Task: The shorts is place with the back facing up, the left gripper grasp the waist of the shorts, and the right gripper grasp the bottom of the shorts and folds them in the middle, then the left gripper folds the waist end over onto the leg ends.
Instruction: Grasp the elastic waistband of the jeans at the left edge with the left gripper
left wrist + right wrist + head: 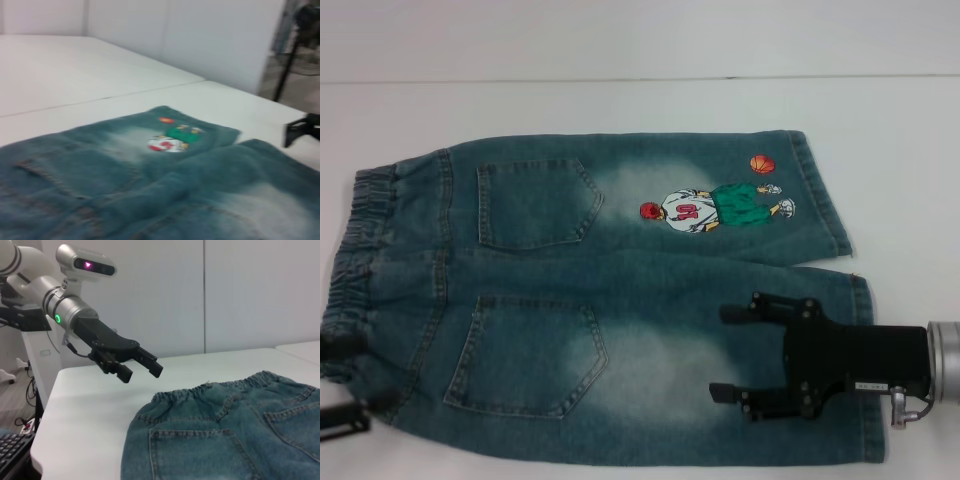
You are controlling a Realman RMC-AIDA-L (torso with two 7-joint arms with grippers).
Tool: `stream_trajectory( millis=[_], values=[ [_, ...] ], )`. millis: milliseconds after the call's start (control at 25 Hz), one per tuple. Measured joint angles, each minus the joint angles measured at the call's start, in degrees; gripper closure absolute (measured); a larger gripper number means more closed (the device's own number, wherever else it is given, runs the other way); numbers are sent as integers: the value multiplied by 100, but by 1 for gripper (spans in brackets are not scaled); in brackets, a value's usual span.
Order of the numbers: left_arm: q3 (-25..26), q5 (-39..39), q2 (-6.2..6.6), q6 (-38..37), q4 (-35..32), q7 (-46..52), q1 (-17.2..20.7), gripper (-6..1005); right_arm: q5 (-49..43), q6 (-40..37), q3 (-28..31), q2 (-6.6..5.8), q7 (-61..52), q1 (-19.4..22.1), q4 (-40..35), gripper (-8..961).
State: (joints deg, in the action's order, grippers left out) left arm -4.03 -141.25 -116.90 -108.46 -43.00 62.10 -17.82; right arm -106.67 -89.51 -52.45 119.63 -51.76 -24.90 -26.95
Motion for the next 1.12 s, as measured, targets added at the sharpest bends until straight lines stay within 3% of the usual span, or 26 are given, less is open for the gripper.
stream_trajectory(
  millis=[40,200,360,640,1120],
  values=[
    [216,62,-91,1,-436,214,14,156,3,-18,54,-3,-5,7,-27,53],
    [398,110,-270,112,-1104,519,23,155,6,-18,177,-6,-6,13,-36,52],
    [171,76,-386,690,-1488,999,-17,155,7,-28,266,-8,-8,-2,-120,52],
    [-823,-15,-451,1706,-1502,1667,25,155,7,-30,271,11,-9,-12,-183,53],
    [-934,-276,-435,1946,-1519,1844,9,155,6,-32,271,17,9,41,-182,52]
  ],
)
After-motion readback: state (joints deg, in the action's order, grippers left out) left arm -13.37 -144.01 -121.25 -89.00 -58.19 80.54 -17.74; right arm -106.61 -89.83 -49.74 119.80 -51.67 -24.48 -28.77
